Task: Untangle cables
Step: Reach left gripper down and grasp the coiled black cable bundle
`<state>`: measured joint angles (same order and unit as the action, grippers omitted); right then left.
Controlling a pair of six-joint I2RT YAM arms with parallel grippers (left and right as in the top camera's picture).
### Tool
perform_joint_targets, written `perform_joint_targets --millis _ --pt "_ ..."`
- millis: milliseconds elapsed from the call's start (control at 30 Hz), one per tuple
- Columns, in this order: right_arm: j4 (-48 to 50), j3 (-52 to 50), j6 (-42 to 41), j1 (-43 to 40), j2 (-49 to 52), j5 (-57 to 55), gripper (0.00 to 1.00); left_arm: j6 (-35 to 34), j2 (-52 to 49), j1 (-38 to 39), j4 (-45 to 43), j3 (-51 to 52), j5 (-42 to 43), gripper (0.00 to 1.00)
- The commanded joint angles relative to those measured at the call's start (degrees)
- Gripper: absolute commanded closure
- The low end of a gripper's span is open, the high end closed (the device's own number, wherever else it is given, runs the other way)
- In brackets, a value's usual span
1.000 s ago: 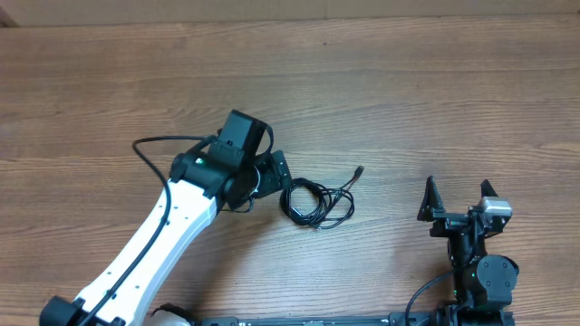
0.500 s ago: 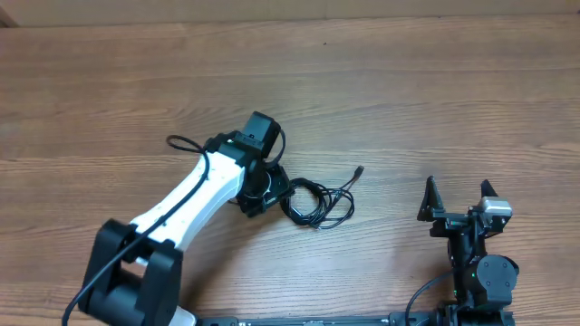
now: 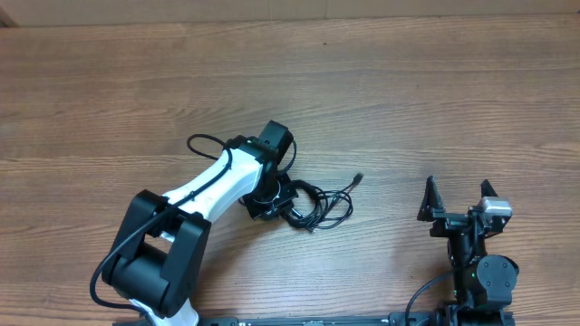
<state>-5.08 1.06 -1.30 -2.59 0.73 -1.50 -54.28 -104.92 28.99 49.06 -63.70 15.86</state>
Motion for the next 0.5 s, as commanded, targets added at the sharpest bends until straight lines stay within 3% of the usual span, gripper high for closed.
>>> perform_joint_targets --millis 0,167,300,333,367,467 --pt "0.4 -0.6 0.3 -0.1 -0.6 0.1 0.0 -0.1 -1.0 1.0 0.2 -0.9 -7.6 0.96" --pt "0.4 -0.6 0.3 -0.1 -0.6 0.1 0.0 -0.2 -0.9 -0.9 1.9 -1.4 -18.3 0.96" --pt "0.4 -0.6 0.3 -0.1 -0.6 0.1 0.0 -9.1 -0.4 -5.6 8.9 -4.2 -17.2 0.96" --pt "0.4 -0.6 0.3 -0.1 -0.6 0.1 0.0 -16.5 0.2 -8.0 13.0 -5.7 -13.9 0.96" --pt "0.4 -0.6 0.3 -0.1 -0.6 0.1 0.0 -18.9 0.4 -9.1 14.1 -6.2 -10.5 0.96" --pt "0.4 -0.6 0.3 -0.1 -0.6 0.1 0.0 -19.7 0.9 -11.3 12.7 -6.6 6.4 0.96"
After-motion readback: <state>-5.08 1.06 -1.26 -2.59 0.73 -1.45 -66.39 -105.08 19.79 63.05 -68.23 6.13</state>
